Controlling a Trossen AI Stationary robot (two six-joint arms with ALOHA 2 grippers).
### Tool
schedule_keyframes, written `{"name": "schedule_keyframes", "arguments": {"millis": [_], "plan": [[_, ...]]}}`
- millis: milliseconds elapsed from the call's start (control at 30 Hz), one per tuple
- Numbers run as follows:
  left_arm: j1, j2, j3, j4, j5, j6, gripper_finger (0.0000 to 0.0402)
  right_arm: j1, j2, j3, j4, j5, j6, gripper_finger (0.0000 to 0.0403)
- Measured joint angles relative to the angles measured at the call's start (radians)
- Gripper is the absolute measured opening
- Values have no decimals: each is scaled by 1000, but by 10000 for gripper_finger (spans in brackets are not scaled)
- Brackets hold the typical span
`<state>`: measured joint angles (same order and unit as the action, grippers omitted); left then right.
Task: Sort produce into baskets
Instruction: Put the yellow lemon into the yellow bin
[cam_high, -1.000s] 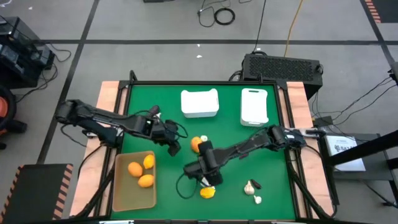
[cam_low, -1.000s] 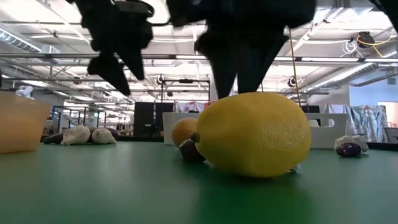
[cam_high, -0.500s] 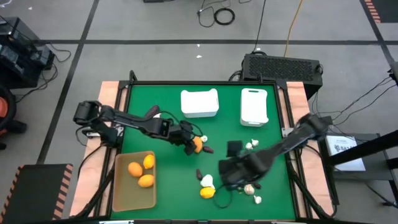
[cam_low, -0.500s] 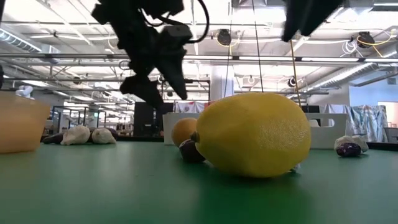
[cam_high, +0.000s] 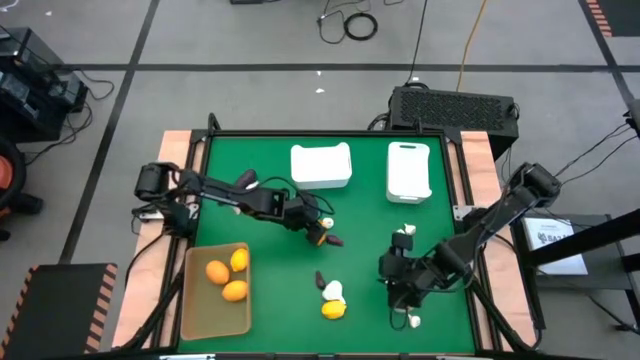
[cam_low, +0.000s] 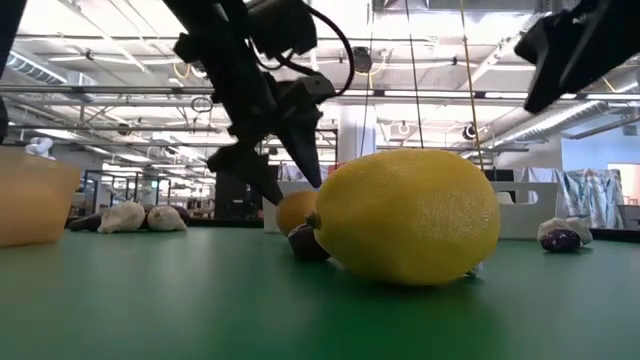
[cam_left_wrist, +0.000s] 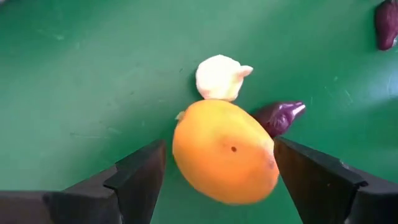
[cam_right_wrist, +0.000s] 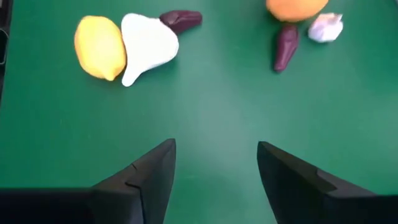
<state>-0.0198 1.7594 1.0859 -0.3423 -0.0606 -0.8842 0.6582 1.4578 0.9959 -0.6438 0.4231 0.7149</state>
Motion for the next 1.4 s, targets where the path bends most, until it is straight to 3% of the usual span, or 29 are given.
{"name": "schedule_keyframes", "arguments": {"millis": [367,1100,1400], "plan": [[0,56,4,49,68,-27,304,-2,0,-103,133,0,8,215],[-3,46,4,37,127,65,274,-2,0,-104,147,0,3,215],[-6,2,107,-58,209,157,274,-2,1,-104,164,-1,4,215]]}}
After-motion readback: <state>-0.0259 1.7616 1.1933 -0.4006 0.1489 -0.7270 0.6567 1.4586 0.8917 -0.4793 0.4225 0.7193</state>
